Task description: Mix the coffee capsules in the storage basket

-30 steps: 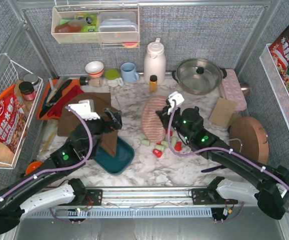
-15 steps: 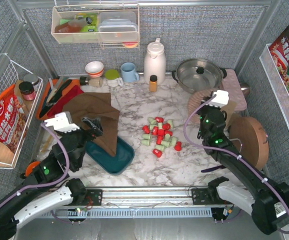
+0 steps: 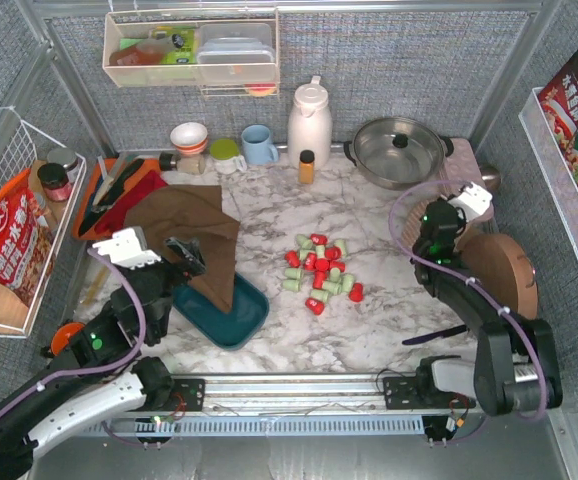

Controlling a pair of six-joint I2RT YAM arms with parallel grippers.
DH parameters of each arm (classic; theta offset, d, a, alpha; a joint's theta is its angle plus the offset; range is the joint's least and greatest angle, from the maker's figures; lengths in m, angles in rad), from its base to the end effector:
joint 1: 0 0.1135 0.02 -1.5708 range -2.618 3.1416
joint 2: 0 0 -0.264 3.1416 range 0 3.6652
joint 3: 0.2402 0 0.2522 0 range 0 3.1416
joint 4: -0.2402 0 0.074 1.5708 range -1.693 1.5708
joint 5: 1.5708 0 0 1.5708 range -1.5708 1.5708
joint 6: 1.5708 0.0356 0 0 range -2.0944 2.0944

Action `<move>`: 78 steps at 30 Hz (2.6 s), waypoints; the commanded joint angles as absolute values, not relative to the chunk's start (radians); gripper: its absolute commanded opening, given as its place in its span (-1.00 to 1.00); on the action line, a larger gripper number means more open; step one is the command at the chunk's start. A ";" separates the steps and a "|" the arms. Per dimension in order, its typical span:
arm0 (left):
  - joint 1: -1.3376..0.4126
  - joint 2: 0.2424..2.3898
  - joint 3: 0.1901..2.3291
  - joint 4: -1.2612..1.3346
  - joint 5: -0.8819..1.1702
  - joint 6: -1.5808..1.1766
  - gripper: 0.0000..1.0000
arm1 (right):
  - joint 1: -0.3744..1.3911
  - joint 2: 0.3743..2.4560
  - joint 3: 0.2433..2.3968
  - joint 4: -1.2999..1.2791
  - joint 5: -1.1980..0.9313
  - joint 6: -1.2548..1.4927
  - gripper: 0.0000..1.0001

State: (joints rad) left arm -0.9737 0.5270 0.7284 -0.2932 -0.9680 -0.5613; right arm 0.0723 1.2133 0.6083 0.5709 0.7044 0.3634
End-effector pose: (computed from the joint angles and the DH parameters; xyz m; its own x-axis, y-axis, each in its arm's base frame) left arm 0.0881 -0.0775 0.3454 -0.0477 -0.4666 -0.8832 -0.0209 0.8845 -0.4661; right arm 0.2653 -0.0039 0.2674 0.1781 0.2845 -0.9420 0.5640 0.7549 0.3346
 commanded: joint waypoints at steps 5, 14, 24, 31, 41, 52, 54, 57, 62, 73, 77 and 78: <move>-0.974 0.592 0.737 -0.293 -0.954 -0.554 0.99 | -0.008 1.416 0.682 0.513 0.685 0.566 -0.75; -0.974 0.648 0.755 -0.307 -0.923 -0.553 0.99 | -0.041 1.517 0.740 0.410 0.589 0.579 0.76; -0.974 0.702 0.755 -0.337 -0.892 -0.554 0.99 | 0.000 1.425 0.788 0.308 0.666 0.455 0.98; -0.974 0.728 0.756 -0.342 -0.898 -0.555 0.99 | 0.094 1.381 0.855 0.221 0.831 0.346 0.98; -0.974 0.738 0.714 -0.308 -0.882 -0.555 0.99 | 0.171 1.168 0.849 0.155 0.867 0.301 0.98; -0.974 0.794 0.717 -0.311 -0.837 -0.562 0.99 | -0.010 1.591 1.193 -0.086 0.513 0.348 0.98; -0.974 0.802 0.727 -0.326 -0.828 -0.569 0.99 | -0.032 1.750 1.364 -0.266 0.447 0.351 0.98; -0.974 0.805 0.734 -0.356 -0.825 -0.586 0.99 | -0.043 1.894 1.531 -0.436 0.451 0.370 0.98; -0.972 0.780 0.717 -0.368 -0.838 -0.591 0.99 | -0.065 1.964 1.695 -0.728 0.507 0.514 0.98; -0.973 0.694 0.643 -0.319 -0.872 -0.589 0.99 | -0.006 1.605 1.648 -0.820 0.488 0.594 0.98; -0.973 0.675 0.608 -0.328 -0.907 -0.631 0.99 | 0.030 1.447 1.608 -0.766 0.474 0.564 0.98; -0.973 0.668 0.602 -0.331 -0.913 -0.644 0.99 | 0.031 1.404 1.580 -0.733 0.466 0.559 0.98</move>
